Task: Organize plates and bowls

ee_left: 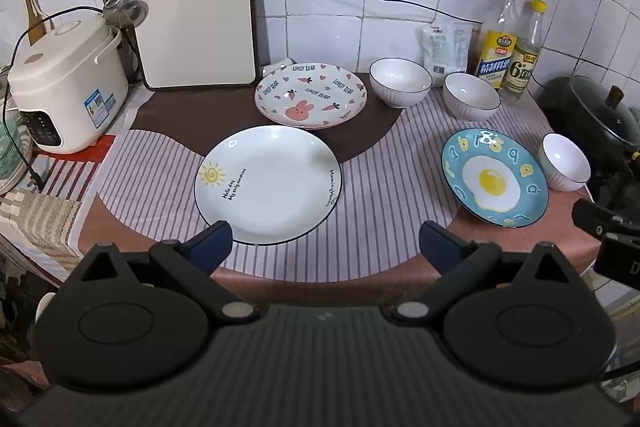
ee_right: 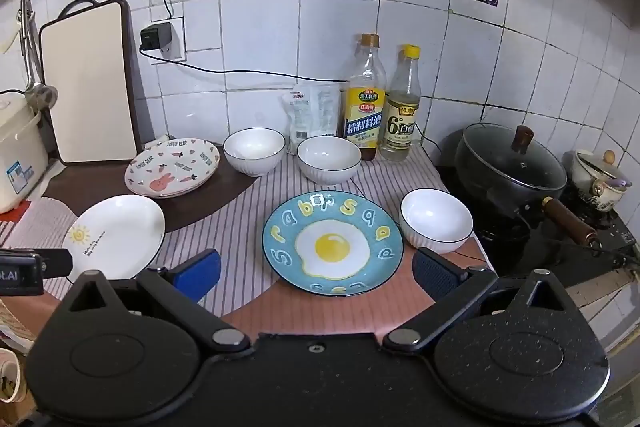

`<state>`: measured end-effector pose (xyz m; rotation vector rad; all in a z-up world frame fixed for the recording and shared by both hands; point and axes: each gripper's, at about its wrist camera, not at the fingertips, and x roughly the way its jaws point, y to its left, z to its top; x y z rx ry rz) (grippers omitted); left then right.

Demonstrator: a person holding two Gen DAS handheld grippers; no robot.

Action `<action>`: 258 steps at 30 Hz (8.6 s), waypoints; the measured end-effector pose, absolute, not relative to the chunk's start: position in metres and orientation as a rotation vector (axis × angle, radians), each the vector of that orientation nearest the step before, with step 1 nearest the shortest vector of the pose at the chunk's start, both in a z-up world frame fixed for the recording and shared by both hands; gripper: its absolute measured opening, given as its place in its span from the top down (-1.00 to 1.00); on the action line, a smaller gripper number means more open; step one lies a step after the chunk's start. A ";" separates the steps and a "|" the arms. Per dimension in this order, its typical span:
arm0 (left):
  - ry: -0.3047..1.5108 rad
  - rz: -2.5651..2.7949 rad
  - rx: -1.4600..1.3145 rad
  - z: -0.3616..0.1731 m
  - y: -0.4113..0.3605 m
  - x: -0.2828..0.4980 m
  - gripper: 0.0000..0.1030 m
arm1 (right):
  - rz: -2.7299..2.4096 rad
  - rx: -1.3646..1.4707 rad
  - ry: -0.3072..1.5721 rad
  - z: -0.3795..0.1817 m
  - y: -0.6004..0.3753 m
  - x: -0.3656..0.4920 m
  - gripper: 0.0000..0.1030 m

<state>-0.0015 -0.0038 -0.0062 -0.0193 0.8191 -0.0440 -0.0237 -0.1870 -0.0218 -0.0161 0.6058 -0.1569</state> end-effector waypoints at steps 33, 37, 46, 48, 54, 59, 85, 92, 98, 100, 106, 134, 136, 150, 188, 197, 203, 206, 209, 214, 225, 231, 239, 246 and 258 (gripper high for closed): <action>0.752 -0.027 -0.012 -0.006 -0.005 -0.016 -1.00 | -0.148 -0.035 0.526 -0.027 -0.191 -0.041 -1.00; 0.733 -0.027 -0.038 -0.017 -0.004 -0.021 -1.00 | -0.147 -0.034 0.514 -0.032 -0.193 -0.044 -1.00; 0.714 -0.034 -0.011 -0.026 -0.011 -0.022 -1.00 | -0.156 -0.035 0.507 -0.043 -0.197 -0.049 -1.00; 0.715 -0.039 -0.007 -0.026 -0.012 -0.023 -1.00 | -0.156 -0.038 0.498 -0.044 -0.198 -0.051 -1.00; 0.713 -0.059 0.005 -0.023 -0.011 -0.021 -1.00 | -0.147 -0.063 0.424 -0.045 -0.195 -0.056 -1.00; 0.695 -0.101 -0.015 -0.017 -0.001 -0.008 -0.99 | -0.010 -0.019 0.315 -0.049 -0.192 -0.053 -1.00; 0.889 0.034 -0.153 -0.161 0.169 0.139 -0.68 | 0.333 0.101 0.602 -0.178 -0.076 0.148 -0.80; 0.919 -0.011 -0.202 -0.186 0.175 0.150 -0.28 | 0.336 0.186 0.676 -0.201 -0.074 0.165 -0.36; 0.930 -0.064 -0.162 -0.183 0.164 0.154 0.37 | 0.359 0.216 0.734 -0.208 -0.077 0.173 0.49; 0.942 -0.061 -0.153 -0.182 0.158 0.156 0.38 | 0.356 0.218 0.742 -0.208 -0.078 0.175 0.54; 0.952 -0.036 -0.169 -0.179 0.156 0.157 0.39 | 0.345 0.261 0.771 -0.206 -0.082 0.178 0.59; 0.928 -0.284 -0.065 -0.154 0.048 0.152 0.39 | 0.195 0.206 0.663 -0.176 -0.185 0.121 0.58; 0.942 -0.288 -0.084 -0.157 0.051 0.156 0.39 | 0.187 0.213 0.662 -0.179 -0.185 0.123 0.58; 0.974 -0.245 -0.023 -0.171 0.053 0.162 0.39 | 0.163 0.135 0.678 -0.194 -0.169 0.138 0.58; 0.809 -0.428 0.101 -0.052 -0.083 0.068 -0.08 | -0.002 0.007 0.399 -0.108 -0.286 -0.017 -0.08; 0.862 -0.416 0.033 -0.080 -0.123 0.090 -0.34 | -0.061 0.079 0.355 -0.121 -0.313 -0.016 -0.44; 0.872 -0.424 -0.106 -0.108 -0.140 0.104 -0.36 | -0.084 0.204 0.338 -0.130 -0.332 0.002 -0.55; 0.880 -0.368 -0.122 -0.122 -0.152 0.112 -0.36 | -0.064 0.188 0.343 -0.131 -0.336 0.013 -0.55; 0.898 -0.309 -0.117 -0.135 -0.161 0.119 -0.36 | -0.059 0.201 0.370 -0.143 -0.344 0.028 -0.58; 0.976 -0.258 -0.148 -0.156 -0.167 0.133 -0.36 | -0.057 0.360 0.442 -0.179 -0.366 0.053 -0.58; 0.982 -0.177 -0.196 -0.173 -0.169 0.140 0.17 | -0.024 0.617 0.439 -0.222 -0.382 0.074 -0.49; 0.968 -0.155 -0.204 -0.172 -0.170 0.148 0.39 | -0.038 0.585 0.460 -0.223 -0.384 0.089 0.00; 0.954 -0.169 -0.211 -0.174 -0.169 0.149 0.49 | -0.047 0.541 0.518 -0.221 -0.377 0.099 0.69; 0.939 -0.171 -0.206 -0.175 -0.169 0.146 0.49 | -0.030 0.510 0.532 -0.220 -0.377 0.105 0.64; 0.975 -0.152 -0.158 -0.166 -0.163 0.148 0.50 | -0.004 0.390 0.600 -0.204 -0.362 0.094 0.57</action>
